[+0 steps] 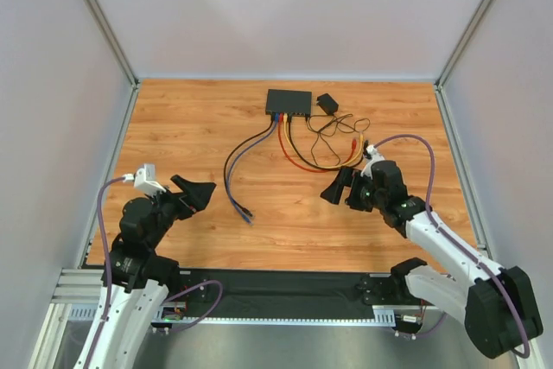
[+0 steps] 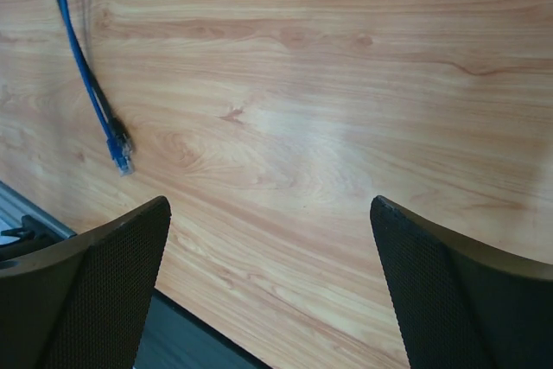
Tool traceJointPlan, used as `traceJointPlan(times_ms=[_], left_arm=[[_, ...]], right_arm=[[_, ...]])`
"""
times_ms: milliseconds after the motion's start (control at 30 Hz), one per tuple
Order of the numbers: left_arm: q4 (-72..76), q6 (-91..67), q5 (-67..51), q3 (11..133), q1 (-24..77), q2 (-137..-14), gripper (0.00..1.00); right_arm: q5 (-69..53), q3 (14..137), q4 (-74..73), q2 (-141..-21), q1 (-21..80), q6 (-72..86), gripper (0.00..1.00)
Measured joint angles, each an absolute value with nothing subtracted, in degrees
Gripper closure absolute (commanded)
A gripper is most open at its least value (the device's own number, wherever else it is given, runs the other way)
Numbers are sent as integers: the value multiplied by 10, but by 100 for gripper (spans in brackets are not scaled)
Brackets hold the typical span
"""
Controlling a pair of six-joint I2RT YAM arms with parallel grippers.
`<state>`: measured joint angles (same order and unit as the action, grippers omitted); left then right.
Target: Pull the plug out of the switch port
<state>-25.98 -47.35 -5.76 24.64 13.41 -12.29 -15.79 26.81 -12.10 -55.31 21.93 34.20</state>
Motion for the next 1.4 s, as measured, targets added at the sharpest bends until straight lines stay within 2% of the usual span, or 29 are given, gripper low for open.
traceJointPlan(times_ms=[200,467,733,800,833,867,1033,1133,1267,1400], left_arm=[[-234,-471,-79,250,134,-196,10],[-155,-457,-74,324,158,-466,17],[-5,-367,-62,466,178,-686,29],[40,-342,-69,492,179,-740,33],[64,-329,-76,513,179,-776,40],[87,-319,-85,536,180,-814,43],[181,-280,-133,634,180,-974,44],[192,-257,-153,715,181,-1056,42],[191,-229,-160,808,186,-1125,40],[205,-224,-157,821,192,-1145,39]], right_arm=[[-133,350,-144,-656,219,338,0],[-95,505,-130,-812,219,336,1],[-84,644,-63,-975,217,344,14],[-81,683,-48,-1025,216,349,19],[-80,706,-44,-1053,215,351,22],[-80,727,-37,-1077,214,353,29],[-76,825,-16,-1176,206,352,38],[-69,849,-11,-1195,203,339,39],[-59,853,16,-1199,199,316,39],[-69,872,37,-1224,191,310,39]])
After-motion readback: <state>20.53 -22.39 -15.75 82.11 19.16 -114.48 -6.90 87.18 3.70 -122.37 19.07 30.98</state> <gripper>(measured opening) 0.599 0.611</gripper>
